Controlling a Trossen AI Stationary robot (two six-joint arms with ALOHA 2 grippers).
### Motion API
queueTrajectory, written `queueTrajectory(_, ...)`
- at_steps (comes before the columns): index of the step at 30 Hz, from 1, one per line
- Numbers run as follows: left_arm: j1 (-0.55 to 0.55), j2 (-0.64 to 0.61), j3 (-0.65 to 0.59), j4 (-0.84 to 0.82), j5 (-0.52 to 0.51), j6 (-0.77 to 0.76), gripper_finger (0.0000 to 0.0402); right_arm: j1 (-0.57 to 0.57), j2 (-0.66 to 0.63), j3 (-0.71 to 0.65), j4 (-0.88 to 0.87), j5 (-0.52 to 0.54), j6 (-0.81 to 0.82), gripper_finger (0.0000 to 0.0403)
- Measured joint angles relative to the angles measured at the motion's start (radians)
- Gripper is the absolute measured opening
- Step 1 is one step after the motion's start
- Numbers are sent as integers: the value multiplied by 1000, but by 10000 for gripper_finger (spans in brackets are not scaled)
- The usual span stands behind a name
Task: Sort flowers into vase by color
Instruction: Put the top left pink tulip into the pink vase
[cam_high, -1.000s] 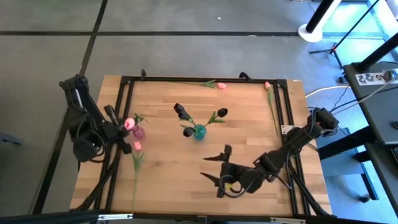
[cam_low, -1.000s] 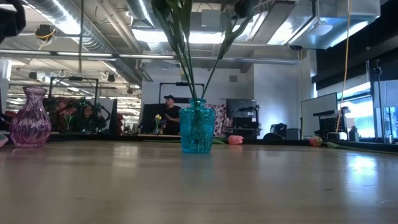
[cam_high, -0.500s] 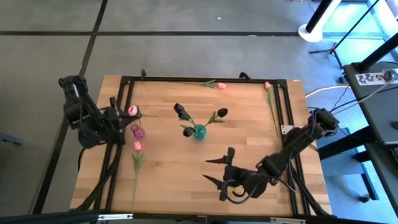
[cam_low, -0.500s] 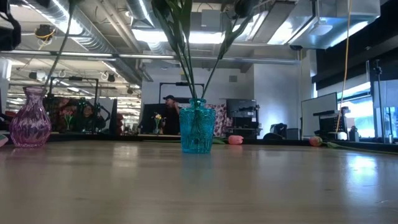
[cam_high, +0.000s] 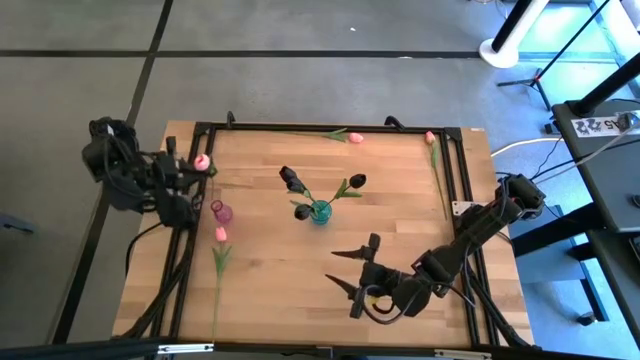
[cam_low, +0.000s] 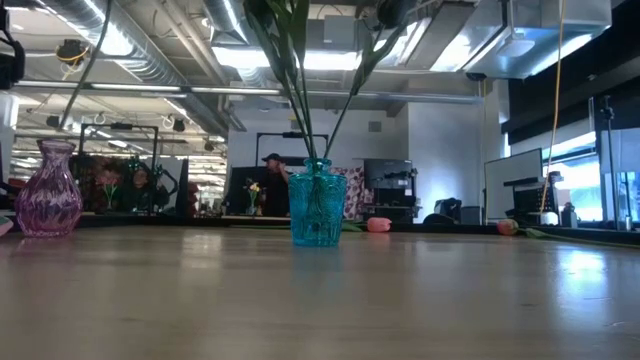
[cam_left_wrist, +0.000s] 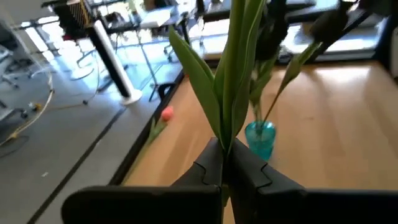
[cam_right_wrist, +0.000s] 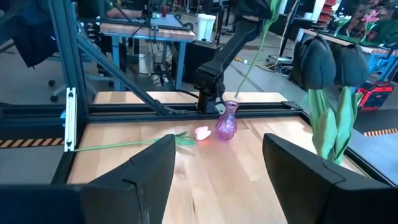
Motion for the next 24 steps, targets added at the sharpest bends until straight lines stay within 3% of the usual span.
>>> queueTrajectory(6,0,-7,-55,-37,-25,-123,2,0,0,0,-1,1,19,241)
queueTrajectory(24,0,-8,-75,45,-31,-85,2,-26,0,0,2,0,21,241)
